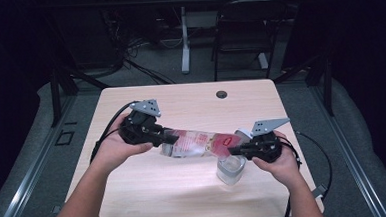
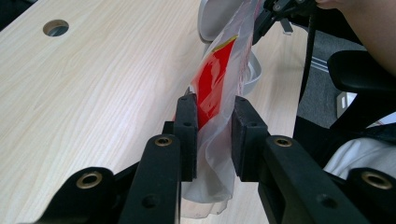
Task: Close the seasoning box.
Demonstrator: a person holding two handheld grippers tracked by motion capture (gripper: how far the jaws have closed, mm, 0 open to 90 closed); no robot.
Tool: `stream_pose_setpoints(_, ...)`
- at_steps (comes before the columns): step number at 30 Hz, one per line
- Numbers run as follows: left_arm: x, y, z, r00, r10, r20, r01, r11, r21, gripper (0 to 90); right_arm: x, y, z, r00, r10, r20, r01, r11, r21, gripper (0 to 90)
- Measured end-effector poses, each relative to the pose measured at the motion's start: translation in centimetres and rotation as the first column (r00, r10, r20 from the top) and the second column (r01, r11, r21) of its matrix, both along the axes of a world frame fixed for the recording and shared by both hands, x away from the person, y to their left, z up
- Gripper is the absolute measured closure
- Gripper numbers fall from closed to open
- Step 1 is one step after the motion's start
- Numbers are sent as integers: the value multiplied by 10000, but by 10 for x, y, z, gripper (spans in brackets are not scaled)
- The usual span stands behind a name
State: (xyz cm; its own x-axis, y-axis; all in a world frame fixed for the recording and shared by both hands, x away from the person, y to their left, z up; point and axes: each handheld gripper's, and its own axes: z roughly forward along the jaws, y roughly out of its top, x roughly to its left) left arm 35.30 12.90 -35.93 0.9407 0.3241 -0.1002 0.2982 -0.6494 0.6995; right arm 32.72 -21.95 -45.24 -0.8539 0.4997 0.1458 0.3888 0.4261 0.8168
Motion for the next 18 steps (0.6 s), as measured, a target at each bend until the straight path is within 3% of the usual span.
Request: stream_pose_setpoints(18, 2, -2, 1, 10000, -6, 6, 6, 10000, 19, 753, 0, 0, 0, 10000, -92, 37, 92, 9999, -109, 894)
